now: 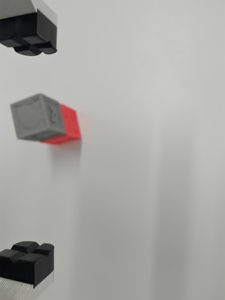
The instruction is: Destack cube
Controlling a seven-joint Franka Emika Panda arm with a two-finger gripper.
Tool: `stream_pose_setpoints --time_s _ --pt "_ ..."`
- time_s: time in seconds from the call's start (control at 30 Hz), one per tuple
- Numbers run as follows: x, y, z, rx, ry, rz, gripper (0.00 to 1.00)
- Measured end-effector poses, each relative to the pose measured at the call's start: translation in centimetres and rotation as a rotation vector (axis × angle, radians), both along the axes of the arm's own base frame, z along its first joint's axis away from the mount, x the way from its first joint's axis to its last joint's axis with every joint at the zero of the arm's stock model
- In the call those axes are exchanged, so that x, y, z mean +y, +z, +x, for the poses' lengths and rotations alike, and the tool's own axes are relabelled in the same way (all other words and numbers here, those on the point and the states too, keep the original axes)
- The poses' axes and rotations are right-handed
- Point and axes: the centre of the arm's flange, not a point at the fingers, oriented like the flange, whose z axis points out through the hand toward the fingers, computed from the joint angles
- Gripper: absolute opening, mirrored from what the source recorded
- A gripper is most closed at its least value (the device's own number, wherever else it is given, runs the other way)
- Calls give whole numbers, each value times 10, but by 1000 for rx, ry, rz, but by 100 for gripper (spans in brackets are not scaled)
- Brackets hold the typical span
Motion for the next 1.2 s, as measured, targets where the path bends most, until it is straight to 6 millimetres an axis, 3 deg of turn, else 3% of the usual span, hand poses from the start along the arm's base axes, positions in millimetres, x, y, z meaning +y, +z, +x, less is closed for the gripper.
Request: stream_pose_setpoints --time_s 0.53,1.2 --pt "12 -28 -33 2 50 -5 100" --pt "31 -75 -89 4 138 -14 100"
